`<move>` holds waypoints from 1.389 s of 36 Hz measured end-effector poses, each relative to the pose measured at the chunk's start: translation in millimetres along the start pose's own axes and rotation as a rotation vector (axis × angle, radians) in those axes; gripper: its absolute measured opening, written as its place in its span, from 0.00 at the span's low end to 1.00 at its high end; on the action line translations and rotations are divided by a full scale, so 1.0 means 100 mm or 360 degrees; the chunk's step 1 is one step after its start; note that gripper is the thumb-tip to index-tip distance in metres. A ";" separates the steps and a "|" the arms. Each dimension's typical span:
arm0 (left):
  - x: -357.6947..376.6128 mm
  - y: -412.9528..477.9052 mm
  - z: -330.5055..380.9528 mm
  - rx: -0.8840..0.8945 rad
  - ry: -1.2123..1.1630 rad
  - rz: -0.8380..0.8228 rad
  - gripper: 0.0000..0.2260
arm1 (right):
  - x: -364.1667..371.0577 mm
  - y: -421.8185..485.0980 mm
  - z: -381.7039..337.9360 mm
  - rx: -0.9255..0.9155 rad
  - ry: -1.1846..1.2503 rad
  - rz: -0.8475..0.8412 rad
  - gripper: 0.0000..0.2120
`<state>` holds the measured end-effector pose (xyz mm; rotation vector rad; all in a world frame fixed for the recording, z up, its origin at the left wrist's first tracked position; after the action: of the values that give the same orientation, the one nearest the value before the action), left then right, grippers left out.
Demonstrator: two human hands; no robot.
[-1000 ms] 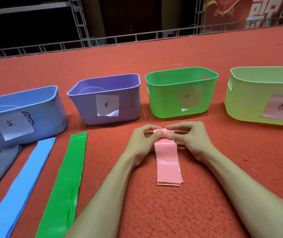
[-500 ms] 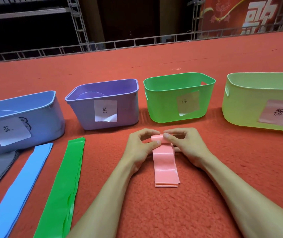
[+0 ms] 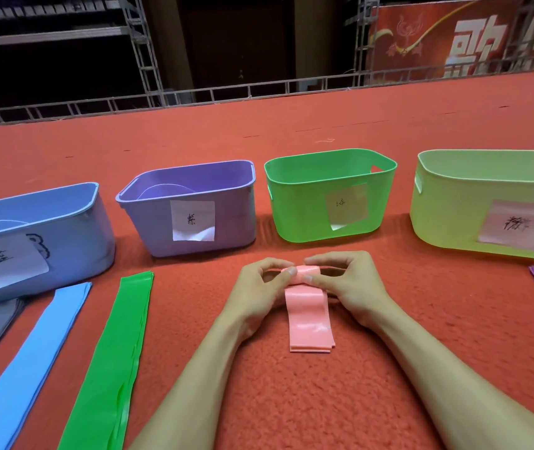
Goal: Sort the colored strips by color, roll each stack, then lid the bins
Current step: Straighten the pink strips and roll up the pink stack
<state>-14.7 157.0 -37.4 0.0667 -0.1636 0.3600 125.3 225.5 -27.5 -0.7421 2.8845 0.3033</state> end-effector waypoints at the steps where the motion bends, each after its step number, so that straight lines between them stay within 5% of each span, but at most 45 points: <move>1: -0.01 0.00 -0.01 0.0002 -0.0007 -0.0007 0.04 | 0.00 0.00 0.00 0.0010 0.0019 -0.0011 0.11; 19: -0.04 -0.02 0.05 0.0121 -0.0067 0.0080 0.09 | 0.04 0.05 0.05 0.0068 -0.0061 -0.0046 0.10; 30: 0.00 -0.01 0.02 -0.0043 -0.0229 0.0030 0.07 | 0.00 0.02 0.02 0.0040 0.0001 -0.0008 0.11; 50: -0.02 0.00 0.02 0.0104 -0.0045 0.0073 0.10 | 0.01 0.05 0.05 0.0115 0.0177 -0.0065 0.14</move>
<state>-17.1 155.6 -35.8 0.1329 -0.1818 0.4104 122.5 229.9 -31.6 -0.8289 2.9610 0.1564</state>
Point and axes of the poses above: each hand's wrist, its own y-axis towards the middle knuckle, its own x-axis out of the palm, z = x × y, the point moved 5 cm from there along y, towards the middle knuckle, and after that the axes turned 9 degrees about -y, right-handed, at the moved point
